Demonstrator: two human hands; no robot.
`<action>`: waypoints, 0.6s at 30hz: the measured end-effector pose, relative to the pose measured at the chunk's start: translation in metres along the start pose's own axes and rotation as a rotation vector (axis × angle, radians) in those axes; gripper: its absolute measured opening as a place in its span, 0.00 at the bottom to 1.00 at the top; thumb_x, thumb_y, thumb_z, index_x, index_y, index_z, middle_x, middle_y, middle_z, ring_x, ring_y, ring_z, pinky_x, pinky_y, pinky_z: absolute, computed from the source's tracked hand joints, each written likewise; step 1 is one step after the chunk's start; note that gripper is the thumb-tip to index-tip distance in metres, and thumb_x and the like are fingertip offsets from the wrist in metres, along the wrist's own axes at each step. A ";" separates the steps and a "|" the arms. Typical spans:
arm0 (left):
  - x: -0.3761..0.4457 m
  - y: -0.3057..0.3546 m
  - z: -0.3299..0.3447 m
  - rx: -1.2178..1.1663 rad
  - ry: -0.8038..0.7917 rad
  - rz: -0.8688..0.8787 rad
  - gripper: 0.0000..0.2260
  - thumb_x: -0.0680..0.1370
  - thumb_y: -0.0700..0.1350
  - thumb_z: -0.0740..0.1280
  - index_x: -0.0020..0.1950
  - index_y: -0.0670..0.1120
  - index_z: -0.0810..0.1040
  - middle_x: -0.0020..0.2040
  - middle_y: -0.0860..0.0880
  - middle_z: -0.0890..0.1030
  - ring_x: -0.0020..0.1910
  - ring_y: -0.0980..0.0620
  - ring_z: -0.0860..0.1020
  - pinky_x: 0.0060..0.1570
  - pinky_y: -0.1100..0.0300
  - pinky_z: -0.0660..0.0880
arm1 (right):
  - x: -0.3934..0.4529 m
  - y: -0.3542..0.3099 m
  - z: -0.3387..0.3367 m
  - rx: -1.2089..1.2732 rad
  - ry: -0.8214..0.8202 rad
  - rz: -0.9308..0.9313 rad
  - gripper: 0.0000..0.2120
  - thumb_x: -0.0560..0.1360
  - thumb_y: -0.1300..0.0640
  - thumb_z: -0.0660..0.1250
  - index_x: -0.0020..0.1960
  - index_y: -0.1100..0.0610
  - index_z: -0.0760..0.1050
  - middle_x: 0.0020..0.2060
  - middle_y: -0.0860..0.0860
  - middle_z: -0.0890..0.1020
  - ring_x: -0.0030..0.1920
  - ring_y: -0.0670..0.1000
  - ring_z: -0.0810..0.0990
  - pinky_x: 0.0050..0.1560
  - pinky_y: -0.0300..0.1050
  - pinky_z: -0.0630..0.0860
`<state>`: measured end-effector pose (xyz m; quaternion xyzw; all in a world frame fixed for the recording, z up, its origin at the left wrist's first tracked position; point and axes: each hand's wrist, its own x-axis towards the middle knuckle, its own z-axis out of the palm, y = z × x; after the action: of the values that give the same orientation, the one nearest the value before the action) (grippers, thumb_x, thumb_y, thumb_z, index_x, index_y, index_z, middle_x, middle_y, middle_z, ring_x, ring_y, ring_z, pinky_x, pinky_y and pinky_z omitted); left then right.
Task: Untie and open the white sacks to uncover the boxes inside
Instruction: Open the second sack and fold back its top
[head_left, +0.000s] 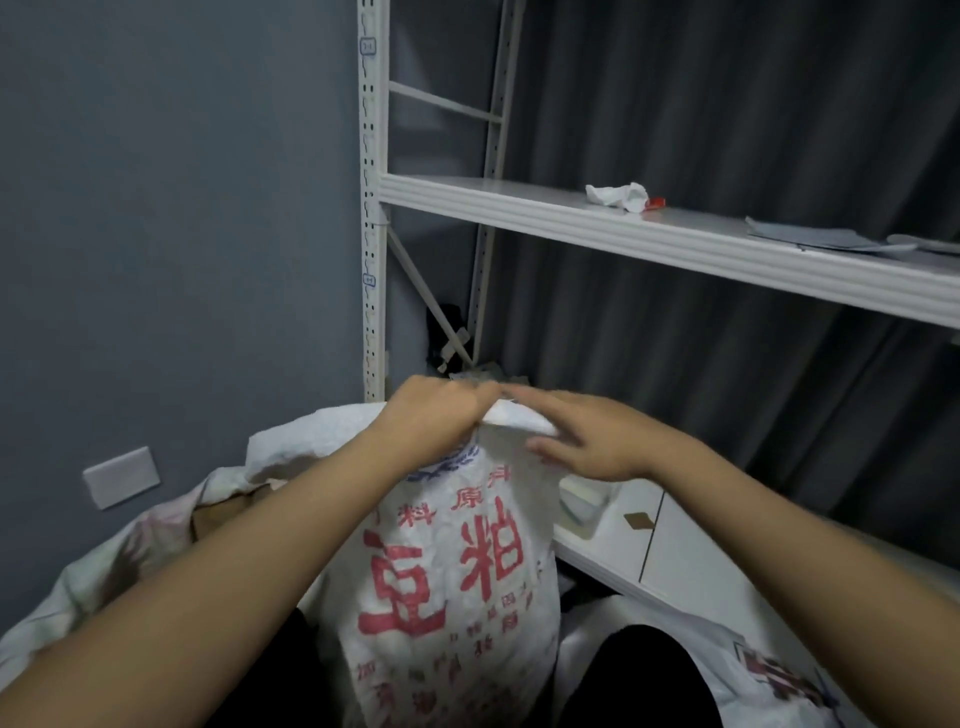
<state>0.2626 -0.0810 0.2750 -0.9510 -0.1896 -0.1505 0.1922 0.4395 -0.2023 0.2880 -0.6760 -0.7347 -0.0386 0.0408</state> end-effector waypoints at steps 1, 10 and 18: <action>0.001 -0.001 0.001 -0.089 -0.017 -0.016 0.13 0.79 0.53 0.60 0.60 0.49 0.67 0.51 0.51 0.78 0.47 0.47 0.78 0.35 0.56 0.67 | 0.004 -0.007 0.005 -0.056 0.006 -0.013 0.29 0.80 0.50 0.58 0.77 0.42 0.50 0.68 0.51 0.71 0.59 0.54 0.75 0.52 0.48 0.74; -0.013 -0.008 0.006 -0.032 -0.055 0.031 0.09 0.81 0.53 0.57 0.56 0.50 0.69 0.51 0.51 0.77 0.49 0.48 0.78 0.37 0.57 0.69 | 0.005 -0.015 0.021 0.236 0.048 0.026 0.20 0.79 0.43 0.60 0.68 0.50 0.69 0.58 0.48 0.78 0.55 0.48 0.76 0.55 0.48 0.74; -0.017 -0.022 0.006 -0.511 -0.258 -0.048 0.16 0.75 0.60 0.65 0.49 0.46 0.75 0.40 0.51 0.77 0.42 0.49 0.77 0.37 0.54 0.69 | -0.008 -0.021 0.030 -0.147 0.355 -0.008 0.20 0.77 0.41 0.52 0.60 0.50 0.74 0.50 0.49 0.81 0.50 0.54 0.79 0.40 0.46 0.73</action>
<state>0.2398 -0.0645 0.2703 -0.9751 -0.1911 -0.0756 -0.0830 0.4191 -0.2085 0.2572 -0.6567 -0.7139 -0.2112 0.1201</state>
